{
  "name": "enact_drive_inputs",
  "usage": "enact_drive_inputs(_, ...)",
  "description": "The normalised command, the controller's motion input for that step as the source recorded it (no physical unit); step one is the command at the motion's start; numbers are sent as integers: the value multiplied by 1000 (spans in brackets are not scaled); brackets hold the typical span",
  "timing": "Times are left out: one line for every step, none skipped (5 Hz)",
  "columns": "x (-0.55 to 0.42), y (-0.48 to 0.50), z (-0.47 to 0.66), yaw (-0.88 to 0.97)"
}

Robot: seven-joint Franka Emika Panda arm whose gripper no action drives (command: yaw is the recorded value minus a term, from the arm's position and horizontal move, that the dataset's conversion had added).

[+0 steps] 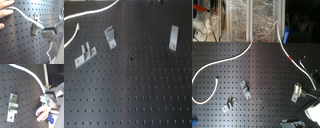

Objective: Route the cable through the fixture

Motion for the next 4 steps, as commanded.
enact_drive_inputs(-44,-30,10,0)
enact_drive_inputs(-28,-21,256,-400)
enact_drive_inputs(-382,151,330,-486)
enact_drive_inputs(-419,239,340,-337)
